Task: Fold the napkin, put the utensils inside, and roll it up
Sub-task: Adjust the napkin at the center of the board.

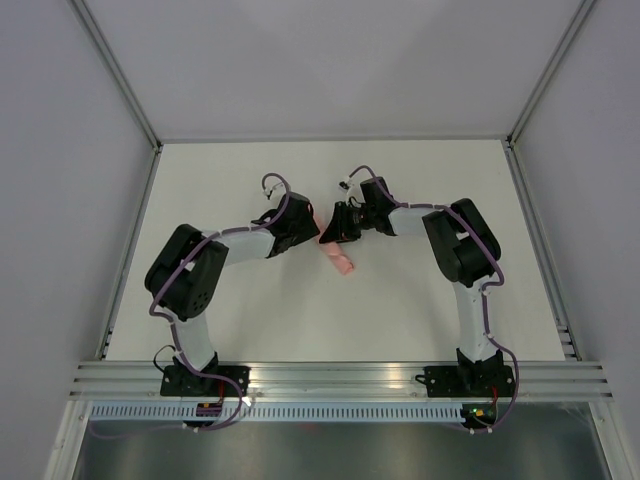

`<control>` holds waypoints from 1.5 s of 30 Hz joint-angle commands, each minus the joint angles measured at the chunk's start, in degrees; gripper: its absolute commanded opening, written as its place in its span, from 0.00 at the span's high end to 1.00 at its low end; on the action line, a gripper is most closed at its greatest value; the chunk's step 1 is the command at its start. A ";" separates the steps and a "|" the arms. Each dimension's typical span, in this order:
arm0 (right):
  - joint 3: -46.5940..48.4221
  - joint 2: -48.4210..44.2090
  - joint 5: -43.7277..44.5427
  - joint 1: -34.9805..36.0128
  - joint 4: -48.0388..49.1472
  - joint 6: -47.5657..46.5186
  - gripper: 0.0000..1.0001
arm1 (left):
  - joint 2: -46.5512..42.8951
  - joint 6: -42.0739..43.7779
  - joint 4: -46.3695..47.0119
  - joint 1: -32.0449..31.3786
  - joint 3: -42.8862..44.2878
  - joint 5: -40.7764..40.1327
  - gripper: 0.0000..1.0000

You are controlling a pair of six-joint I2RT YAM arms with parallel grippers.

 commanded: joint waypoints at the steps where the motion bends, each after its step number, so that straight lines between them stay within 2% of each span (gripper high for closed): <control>1: -2.69 4.34 8.93 0.17 -1.13 0.00 0.70 | 1.69 -3.69 0.81 -0.66 2.89 -2.55 0.39; 14: -2.52 4.52 7.78 0.08 0.10 2.11 0.70 | -0.77 -2.99 7.14 -1.10 0.96 -2.55 0.39; 18: -2.34 4.08 7.09 0.17 0.63 3.08 0.70 | 2.47 -1.93 0.56 -1.02 6.92 -3.59 0.39; 23: -1.82 3.81 4.80 0.08 2.03 4.75 0.69 | 5.19 -0.97 -1.91 -1.02 10.43 -5.36 0.39; 31: -0.50 2.76 1.72 -0.09 3.27 6.86 0.68 | 10.13 3.60 -11.66 -1.02 16.78 -7.64 0.39; 34: 0.20 2.41 1.11 -0.62 2.66 7.12 0.64 | 10.83 5.01 -12.19 -1.02 17.39 -7.64 0.40; 38: 0.82 0.74 0.40 -1.85 1.95 7.30 0.54 | 11.97 7.29 -13.95 -1.02 20.03 -7.65 0.43; 45: 2.93 -1.72 -0.30 -4.31 -1.91 6.16 0.53 | 14.17 9.84 -16.41 -0.93 23.80 -7.03 0.46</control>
